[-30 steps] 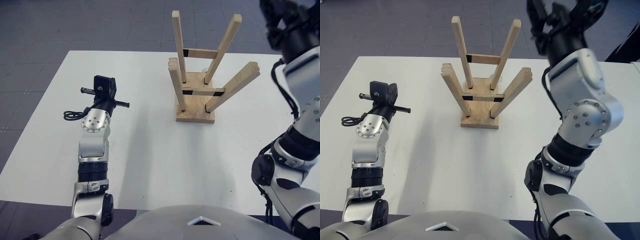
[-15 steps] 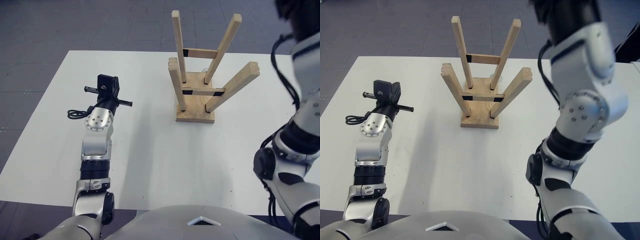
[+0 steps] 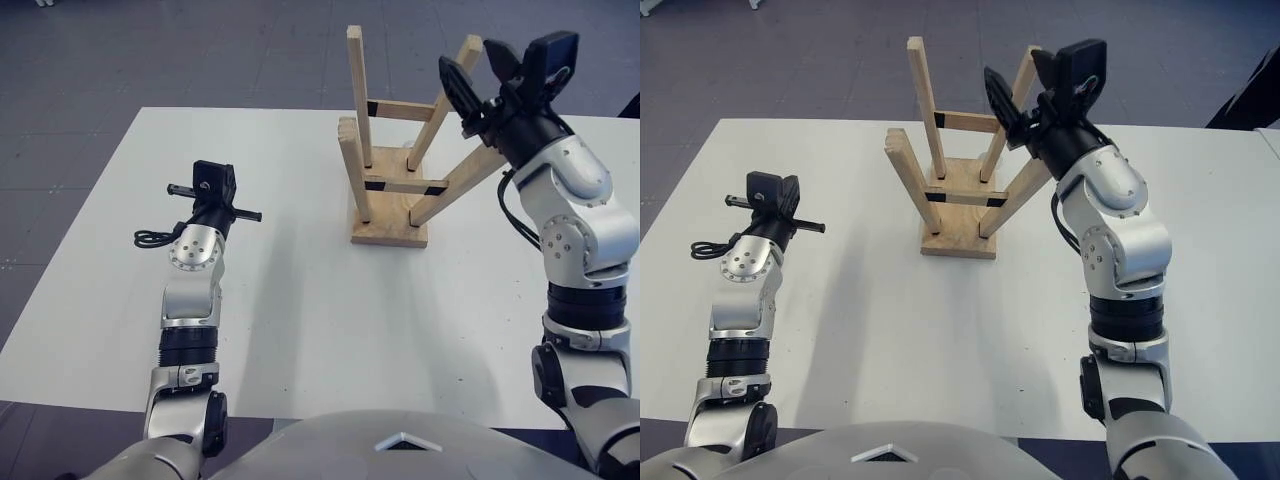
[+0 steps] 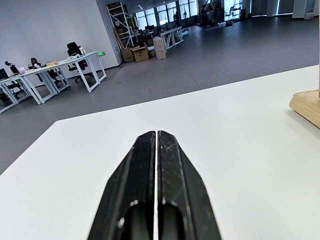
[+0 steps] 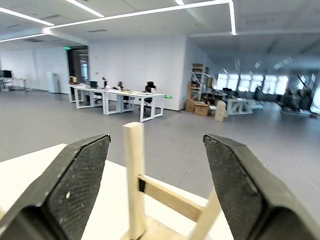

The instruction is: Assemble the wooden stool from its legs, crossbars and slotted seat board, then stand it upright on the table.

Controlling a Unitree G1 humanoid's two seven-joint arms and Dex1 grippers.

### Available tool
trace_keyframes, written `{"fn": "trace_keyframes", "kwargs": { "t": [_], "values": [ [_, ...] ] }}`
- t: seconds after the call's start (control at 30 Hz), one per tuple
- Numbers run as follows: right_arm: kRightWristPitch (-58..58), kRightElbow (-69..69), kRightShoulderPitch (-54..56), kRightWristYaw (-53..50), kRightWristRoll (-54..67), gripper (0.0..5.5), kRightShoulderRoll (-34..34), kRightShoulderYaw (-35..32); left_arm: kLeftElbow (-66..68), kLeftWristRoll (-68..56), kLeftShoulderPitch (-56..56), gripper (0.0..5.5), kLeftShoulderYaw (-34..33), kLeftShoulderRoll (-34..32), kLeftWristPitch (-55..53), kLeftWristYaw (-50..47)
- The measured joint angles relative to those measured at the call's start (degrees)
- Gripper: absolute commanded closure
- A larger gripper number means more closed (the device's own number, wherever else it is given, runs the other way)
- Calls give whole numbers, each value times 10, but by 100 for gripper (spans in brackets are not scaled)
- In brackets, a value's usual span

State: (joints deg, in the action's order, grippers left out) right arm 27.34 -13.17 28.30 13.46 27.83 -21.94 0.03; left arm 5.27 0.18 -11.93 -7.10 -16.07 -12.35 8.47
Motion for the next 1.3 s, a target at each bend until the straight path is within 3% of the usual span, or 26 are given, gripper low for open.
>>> {"fn": "trace_keyframes", "kwargs": {
  "t": [0.2,0.37,0.5,0.67,0.7,0.8,0.87,0.93,1.13,1.3],
  "values": [
    [89,-82,9,-67,120,206,72,-72,17,1,0,540,24,5,-2,10],
    [92,-133,125,-125,202,206,83,-142,11,0,-1,540,38,23,-1,14],
    [97,-95,132,-134,205,206,31,-198,9,0,-2,540,43,28,-1,14],
    [62,35,59,-93,137,206,-54,-271,8,0,-14,540,51,37,-2,14],
    [45,67,43,-81,111,206,-65,-270,8,0,-15,540,53,38,-4,17],
    [7,132,-30,-36,2,206,-85,-177,36,-1,-38,540,63,39,-24,35],
    [-11,193,-66,-16,-63,206,-66,-93,75,-3,-70,540,79,41,-44,64],
    [-45,271,-59,-11,-101,206,-22,-51,132,0,-112,540,102,43,-59,94],
    [-149,531,64,-5,-180,206,47,-9,251,7,-185,540,139,42,-89,153],
    [-184,711,136,-16,-255,206,55,23,308,7,-210,540,147,48,-95,173]
  ]
}}
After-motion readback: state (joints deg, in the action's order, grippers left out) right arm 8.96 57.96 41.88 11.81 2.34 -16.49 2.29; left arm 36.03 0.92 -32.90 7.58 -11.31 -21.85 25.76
